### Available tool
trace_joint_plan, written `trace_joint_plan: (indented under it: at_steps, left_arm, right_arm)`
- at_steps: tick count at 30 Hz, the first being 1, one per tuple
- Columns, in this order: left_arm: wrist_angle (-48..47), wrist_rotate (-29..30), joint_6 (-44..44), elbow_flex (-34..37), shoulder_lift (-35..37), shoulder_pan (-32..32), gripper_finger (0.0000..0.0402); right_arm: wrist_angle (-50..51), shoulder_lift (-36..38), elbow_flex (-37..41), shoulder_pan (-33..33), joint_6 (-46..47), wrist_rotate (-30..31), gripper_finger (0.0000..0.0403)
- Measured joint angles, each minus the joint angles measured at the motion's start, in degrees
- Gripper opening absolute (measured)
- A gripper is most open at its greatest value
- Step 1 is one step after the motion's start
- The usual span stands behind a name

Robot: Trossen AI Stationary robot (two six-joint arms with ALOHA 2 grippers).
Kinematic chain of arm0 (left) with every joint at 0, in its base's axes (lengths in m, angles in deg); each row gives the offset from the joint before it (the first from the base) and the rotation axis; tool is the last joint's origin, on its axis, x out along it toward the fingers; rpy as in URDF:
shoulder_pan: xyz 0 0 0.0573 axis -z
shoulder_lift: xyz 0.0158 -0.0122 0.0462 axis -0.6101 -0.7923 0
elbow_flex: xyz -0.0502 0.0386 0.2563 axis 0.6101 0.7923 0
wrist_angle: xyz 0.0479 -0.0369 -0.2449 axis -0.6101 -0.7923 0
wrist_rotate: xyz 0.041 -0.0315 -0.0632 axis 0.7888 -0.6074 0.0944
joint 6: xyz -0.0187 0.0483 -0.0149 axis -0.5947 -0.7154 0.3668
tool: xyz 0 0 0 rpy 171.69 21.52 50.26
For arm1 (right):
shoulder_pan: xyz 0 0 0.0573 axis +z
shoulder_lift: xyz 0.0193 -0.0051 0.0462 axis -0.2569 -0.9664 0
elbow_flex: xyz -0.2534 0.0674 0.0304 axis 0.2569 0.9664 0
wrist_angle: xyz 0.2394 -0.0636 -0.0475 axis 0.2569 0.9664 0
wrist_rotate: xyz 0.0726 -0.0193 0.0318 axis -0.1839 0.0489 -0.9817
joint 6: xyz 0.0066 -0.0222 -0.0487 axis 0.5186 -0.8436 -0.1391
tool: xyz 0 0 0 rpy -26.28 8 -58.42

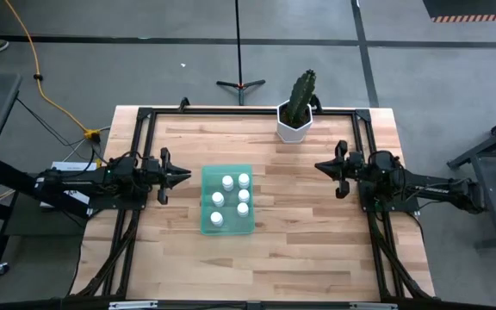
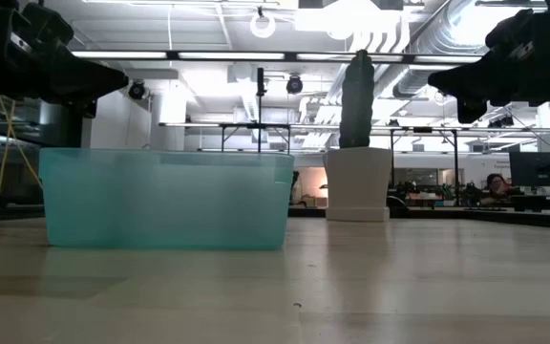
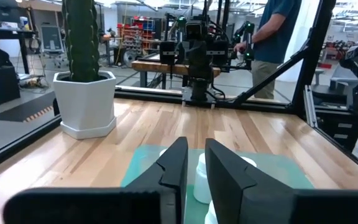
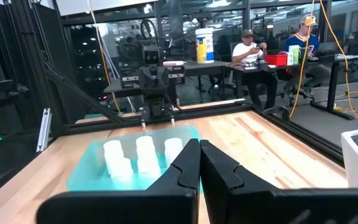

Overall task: Pick and place pill bottles into a basket
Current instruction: Return to Home Position

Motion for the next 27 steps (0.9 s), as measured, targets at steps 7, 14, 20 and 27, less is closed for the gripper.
trace_joint_plan:
  at_steps: [7, 14, 20, 27]
  left_arm:
    - [0.0, 0.0, 0.0, 0.0, 0.0, 0.0, 0.009]
    - [0.0, -0.1, 0.0, 0.0, 0.0, 0.0, 0.0092]
    - [0.0, -0.2, 0.0, 0.0, 0.0, 0.0, 0.0088]
    - [0.0, -0.2, 0.0, 0.0, 0.0, 0.0, 0.0088]
  right_arm:
    - [0.2, 0.0, 0.0, 0.0, 0.0, 0.0, 0.0]
    - [0.2, 0.0, 0.0, 0.0, 0.0, 0.0, 0.0001]
    - [0.2, 0.0, 0.0, 0.0, 0.0, 0.0, 0.0001]
    - [0.2, 0.0, 0.0, 0.0, 0.0, 0.0, 0.0]
